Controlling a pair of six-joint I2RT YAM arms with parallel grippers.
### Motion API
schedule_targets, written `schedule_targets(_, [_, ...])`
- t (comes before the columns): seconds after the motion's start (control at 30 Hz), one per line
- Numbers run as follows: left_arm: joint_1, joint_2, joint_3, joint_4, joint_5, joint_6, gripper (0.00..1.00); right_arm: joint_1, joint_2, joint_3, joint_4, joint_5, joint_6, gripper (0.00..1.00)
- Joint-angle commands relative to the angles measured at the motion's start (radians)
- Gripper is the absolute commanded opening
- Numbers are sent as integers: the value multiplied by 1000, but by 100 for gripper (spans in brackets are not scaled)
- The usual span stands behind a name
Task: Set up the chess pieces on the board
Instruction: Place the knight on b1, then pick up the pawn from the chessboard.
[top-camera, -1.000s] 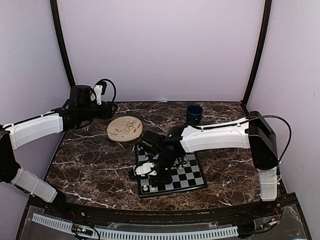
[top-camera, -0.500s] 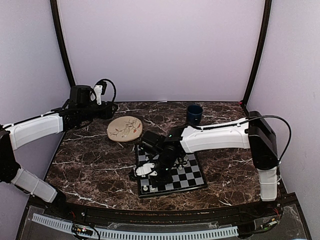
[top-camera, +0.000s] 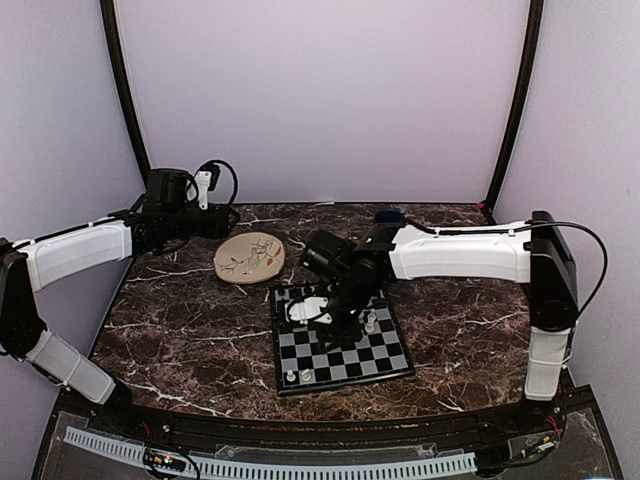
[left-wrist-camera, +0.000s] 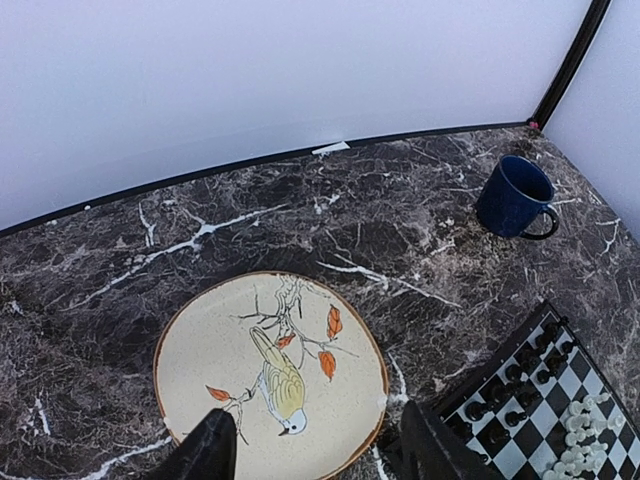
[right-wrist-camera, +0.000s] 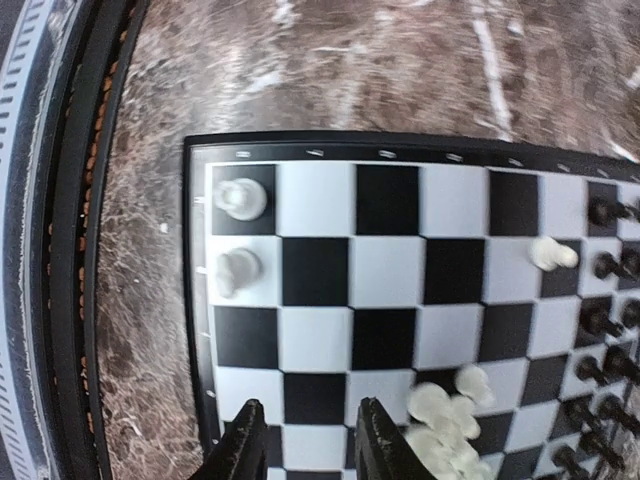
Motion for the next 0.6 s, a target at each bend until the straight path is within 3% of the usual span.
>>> schedule_targets(0.0, [-2, 9, 64, -87, 62, 27, 58, -137, -68, 41, 13, 5, 60, 30])
schedule_targets(0.23, [-2, 19, 100, -204, 186, 41, 47, -214, -7, 91, 94, 10, 92, 28])
schedule_targets(0.57, [0, -28, -76, -131, 140, 83, 48, -186, 232, 307, 65, -41, 135, 27])
